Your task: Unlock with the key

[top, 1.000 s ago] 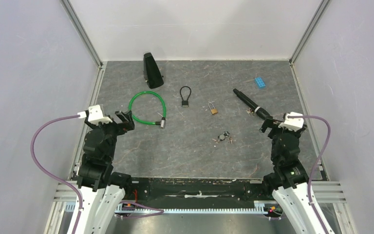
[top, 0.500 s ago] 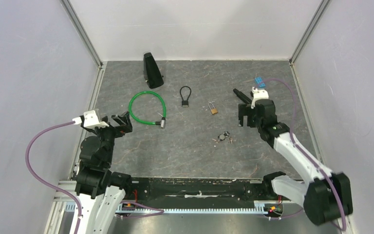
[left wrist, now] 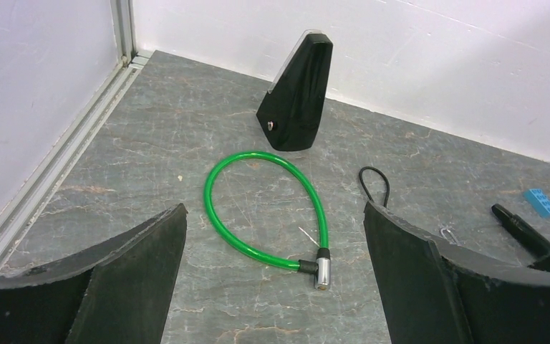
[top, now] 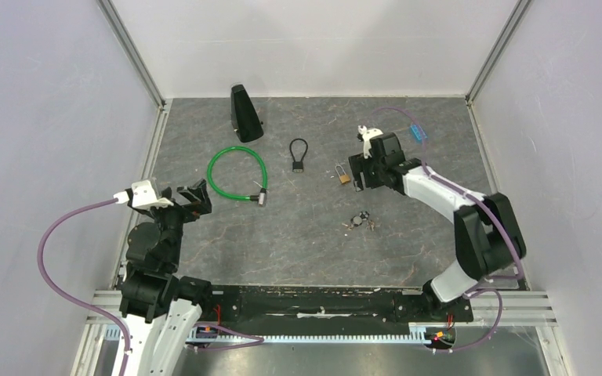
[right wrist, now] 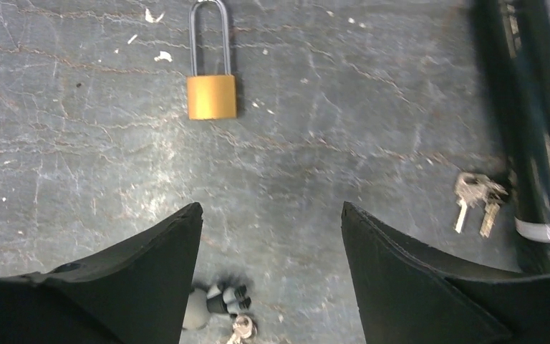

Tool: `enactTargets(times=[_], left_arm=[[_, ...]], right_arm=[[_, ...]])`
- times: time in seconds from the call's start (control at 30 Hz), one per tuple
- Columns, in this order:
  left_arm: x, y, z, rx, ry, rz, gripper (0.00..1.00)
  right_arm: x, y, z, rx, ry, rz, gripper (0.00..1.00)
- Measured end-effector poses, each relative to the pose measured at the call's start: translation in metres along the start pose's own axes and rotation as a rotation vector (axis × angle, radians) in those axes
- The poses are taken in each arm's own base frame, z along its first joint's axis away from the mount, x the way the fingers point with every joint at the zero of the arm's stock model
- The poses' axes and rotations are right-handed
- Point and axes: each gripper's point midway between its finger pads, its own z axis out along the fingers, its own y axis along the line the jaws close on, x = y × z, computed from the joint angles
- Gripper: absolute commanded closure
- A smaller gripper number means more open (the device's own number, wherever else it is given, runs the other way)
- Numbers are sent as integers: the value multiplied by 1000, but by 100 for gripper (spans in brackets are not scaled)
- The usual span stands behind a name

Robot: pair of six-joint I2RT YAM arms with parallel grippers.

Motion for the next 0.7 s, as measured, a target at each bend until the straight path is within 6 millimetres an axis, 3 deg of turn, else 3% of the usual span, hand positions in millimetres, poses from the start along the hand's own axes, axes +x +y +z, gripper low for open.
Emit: enactTargets(times=[0.4, 0.7], left_arm=[[0, 0, 0, 0, 1, 0, 2], [1, -1, 0, 5, 4, 1, 2]], right_arm=[[-1, 36, 56, -69, 103, -91, 40], [-2, 40, 81, -52, 140, -105, 49]])
